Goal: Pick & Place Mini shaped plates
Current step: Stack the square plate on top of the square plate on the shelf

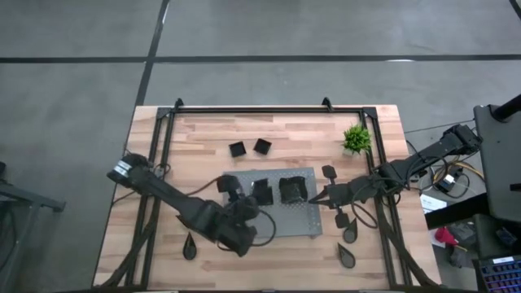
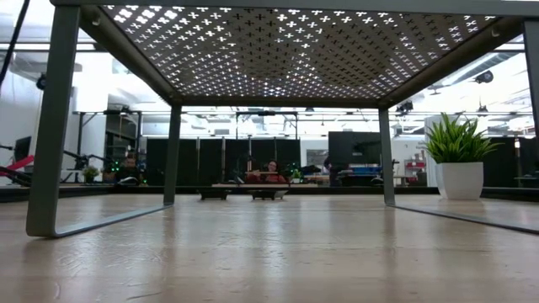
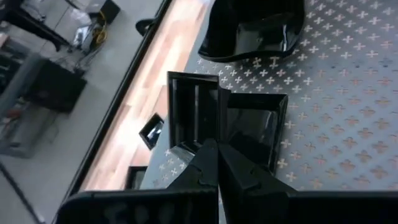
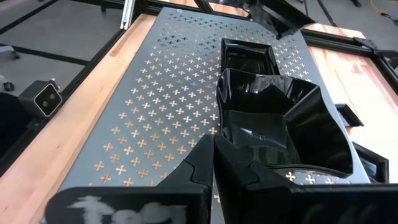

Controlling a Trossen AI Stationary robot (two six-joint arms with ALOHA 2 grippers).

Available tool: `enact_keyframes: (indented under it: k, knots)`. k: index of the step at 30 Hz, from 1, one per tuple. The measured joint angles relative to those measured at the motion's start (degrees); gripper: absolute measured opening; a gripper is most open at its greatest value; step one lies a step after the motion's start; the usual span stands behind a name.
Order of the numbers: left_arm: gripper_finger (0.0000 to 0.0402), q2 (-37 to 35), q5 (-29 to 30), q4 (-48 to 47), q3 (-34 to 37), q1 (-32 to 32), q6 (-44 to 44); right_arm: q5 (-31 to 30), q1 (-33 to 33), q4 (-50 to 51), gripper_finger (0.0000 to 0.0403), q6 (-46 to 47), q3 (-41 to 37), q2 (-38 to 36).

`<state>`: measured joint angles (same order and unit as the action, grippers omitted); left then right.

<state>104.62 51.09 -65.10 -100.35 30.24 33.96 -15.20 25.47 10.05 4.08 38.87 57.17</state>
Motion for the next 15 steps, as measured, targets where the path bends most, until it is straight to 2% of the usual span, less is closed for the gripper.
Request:
enact_keyframes:
  k: [9, 15]
  knots:
    - [0.0, 6.6, -0.6, -8.7, -9.1, 0.0, -1.4, 0.0, 0.0, 0.0, 0.0008, 0.0, -0.3, 0.1]
    - [0.0, 7.4, -2.5, -9.0, -10.2, 0.0, -2.4, 0.0, 0.0, 0.0, 0.0008, 0.0, -0.3, 0.1]
